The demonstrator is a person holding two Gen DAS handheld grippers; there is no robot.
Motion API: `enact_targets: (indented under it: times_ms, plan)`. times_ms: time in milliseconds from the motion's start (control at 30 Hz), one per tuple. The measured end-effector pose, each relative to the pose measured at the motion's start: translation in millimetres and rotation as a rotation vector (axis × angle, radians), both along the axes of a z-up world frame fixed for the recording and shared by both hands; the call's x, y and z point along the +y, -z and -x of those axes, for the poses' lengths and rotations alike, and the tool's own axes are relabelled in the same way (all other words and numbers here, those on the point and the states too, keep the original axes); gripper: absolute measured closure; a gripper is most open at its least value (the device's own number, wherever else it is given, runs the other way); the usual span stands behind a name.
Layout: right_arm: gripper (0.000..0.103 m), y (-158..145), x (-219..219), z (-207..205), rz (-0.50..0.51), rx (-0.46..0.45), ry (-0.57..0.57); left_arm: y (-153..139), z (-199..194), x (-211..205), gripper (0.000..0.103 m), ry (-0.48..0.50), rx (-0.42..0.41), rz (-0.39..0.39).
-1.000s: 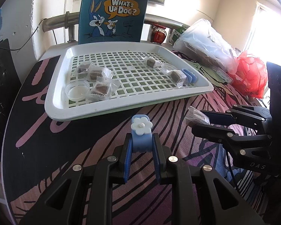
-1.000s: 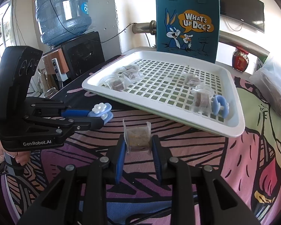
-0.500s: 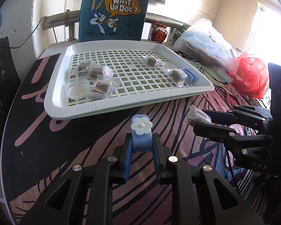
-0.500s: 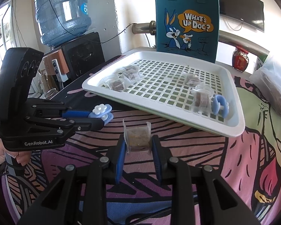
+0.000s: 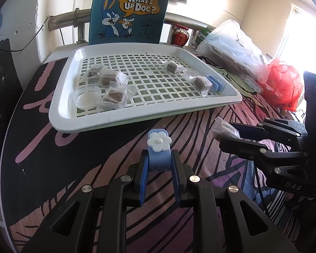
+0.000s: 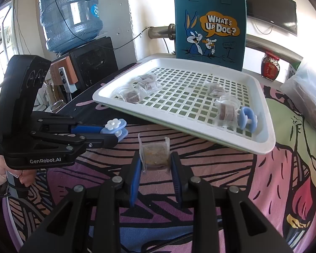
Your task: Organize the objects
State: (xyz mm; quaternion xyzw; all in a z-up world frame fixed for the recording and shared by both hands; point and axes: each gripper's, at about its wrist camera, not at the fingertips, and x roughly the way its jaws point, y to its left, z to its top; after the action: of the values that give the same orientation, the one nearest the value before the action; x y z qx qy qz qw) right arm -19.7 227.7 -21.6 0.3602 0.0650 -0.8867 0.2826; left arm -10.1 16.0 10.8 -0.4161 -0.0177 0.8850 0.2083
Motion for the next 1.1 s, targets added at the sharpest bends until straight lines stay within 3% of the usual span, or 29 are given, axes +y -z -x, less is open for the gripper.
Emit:
enact_targets:
  times_ms: [1100]
  plan:
    - [0.077,-0.6,-2.3,-0.3,0.002,0.002,0.000,2.1,0.7,-0.5,0.084,0.002,-0.009,-0.004]
